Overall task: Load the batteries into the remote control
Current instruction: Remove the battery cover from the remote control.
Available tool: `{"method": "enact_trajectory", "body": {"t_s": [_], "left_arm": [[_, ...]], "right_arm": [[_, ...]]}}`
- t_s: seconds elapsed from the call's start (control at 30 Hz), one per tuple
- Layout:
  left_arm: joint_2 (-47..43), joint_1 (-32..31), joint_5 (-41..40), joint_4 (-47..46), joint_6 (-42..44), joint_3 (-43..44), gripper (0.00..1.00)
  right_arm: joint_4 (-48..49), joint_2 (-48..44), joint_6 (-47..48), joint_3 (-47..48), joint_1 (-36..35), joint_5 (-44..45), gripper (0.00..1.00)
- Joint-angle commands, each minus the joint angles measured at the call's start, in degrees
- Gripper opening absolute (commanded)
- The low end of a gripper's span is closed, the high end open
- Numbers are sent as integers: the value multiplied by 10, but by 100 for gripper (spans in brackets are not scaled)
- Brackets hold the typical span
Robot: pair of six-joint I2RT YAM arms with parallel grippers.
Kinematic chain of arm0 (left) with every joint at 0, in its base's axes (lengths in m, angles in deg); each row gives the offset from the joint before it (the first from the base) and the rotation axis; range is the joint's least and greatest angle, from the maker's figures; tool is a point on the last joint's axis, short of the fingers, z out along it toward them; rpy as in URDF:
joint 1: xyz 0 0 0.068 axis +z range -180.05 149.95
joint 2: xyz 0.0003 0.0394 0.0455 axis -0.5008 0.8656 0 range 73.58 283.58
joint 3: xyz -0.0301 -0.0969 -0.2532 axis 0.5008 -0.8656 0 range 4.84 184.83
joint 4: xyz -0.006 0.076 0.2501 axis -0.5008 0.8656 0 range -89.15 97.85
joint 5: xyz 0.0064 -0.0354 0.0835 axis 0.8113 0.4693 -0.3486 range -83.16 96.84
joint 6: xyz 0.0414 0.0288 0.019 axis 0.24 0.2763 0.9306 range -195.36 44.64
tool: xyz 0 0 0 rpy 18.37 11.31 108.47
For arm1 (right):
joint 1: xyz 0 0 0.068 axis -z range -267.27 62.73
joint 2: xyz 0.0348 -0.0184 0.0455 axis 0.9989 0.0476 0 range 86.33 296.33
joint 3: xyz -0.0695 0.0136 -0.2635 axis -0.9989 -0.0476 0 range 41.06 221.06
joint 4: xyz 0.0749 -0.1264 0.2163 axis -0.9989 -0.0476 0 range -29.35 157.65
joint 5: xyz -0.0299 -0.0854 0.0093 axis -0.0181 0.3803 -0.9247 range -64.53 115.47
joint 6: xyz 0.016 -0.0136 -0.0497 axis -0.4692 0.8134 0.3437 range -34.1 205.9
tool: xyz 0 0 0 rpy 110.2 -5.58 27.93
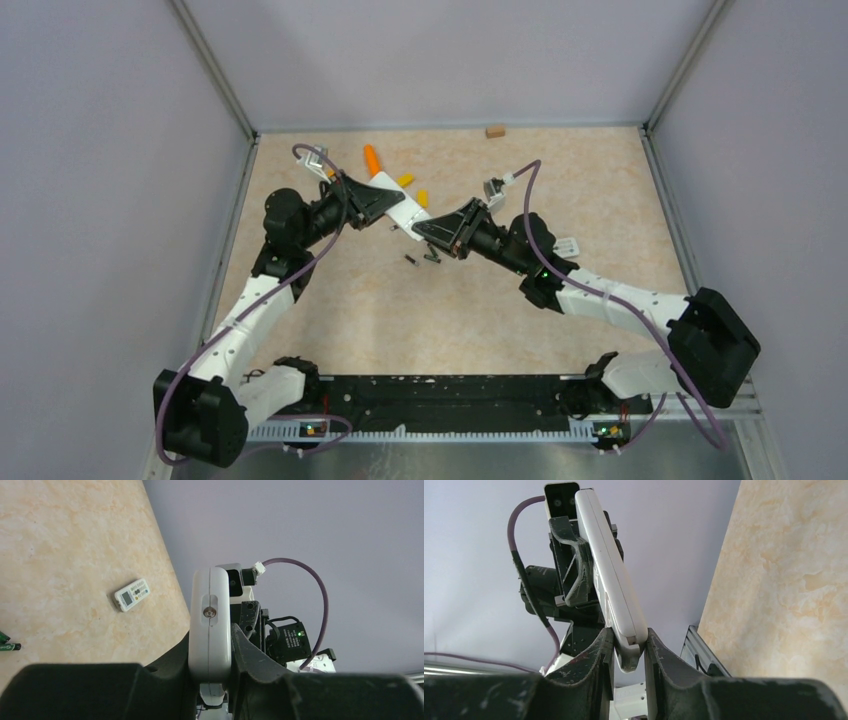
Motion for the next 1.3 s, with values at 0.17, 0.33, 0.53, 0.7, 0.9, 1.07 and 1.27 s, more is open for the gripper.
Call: {"method": "enact_trajectory", "body": {"t_s": [0.17, 0.33, 0.53, 0.7, 0.9, 1.07, 1.27], "left_arm": [[-25, -2, -37, 54, 118, 25, 0], [-19, -2, -38, 71, 155, 25, 0], [-20, -2, -53, 89, 184, 17, 0], [-20, -2, -58, 89, 184, 17, 0], [-26, -2, -62, 99, 189, 19, 0], [-29, -2, -55, 102, 192, 21, 0], [-28, -2, -28, 82, 180, 22, 0]], "right_arm": [[-69, -39, 11, 14, 6, -1, 25], [-54, -25, -3, 22, 7, -15, 28], [-42, -2, -29, 30, 7, -38, 39], [-33, 7, -40, 29, 7, -47, 43], [-10, 18, -47, 27, 7, -59, 25], [-17, 22, -37, 32, 7, -53, 26], [6, 48, -39, 33, 7, -50, 17]]}}
